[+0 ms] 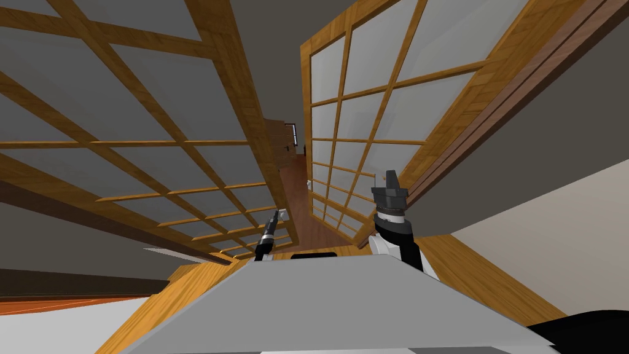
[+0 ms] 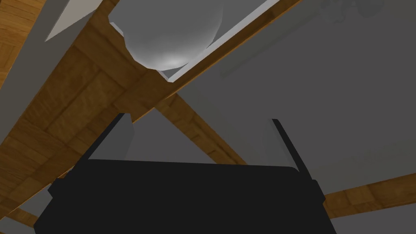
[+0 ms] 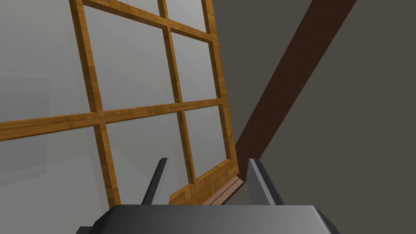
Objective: Push the door open
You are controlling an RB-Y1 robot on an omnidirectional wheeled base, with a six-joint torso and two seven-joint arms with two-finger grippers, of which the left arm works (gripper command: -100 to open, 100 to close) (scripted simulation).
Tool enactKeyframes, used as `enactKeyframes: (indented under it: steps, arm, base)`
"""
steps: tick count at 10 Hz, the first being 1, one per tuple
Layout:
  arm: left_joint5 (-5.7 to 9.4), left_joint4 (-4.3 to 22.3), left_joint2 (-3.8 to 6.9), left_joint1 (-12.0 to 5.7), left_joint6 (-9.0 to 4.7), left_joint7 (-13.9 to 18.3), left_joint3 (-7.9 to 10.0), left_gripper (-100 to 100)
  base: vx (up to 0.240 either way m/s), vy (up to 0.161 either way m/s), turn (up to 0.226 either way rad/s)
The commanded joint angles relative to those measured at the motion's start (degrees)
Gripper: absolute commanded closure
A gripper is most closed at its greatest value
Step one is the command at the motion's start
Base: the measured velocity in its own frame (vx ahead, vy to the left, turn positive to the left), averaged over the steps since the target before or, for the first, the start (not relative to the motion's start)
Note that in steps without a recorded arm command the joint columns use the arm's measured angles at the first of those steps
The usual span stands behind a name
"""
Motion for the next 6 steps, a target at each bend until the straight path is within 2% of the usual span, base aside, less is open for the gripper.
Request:
enactKeyframes:
  steps: [1,2,3,5,6]
  arm:
    - [1.13,0.2,0.12,-0.16,-0.04,2.8,-0.48,-100]
    - [2.11,0.3,0.21,-0.29,-0.04,4.3,-0.90,-100]
    - [2.11,0.3,0.21,-0.29,-0.04,5.0,-0.90,-100]
    - [4.20,0.6,0.37,-0.55,-0.05,8.7,-1.80,-100]
    - [4.20,0.6,0.37,-0.55,-0.05,9.5,-1.80,-100]
  base:
    - [-0.025,0.008,-0.026]
    - [-0.034,0.009,-0.050]
    - [-0.027,0.009,-0.018]
    - [-0.033,0.013,-0.036]
    - [-0.030,0.012,-0.027]
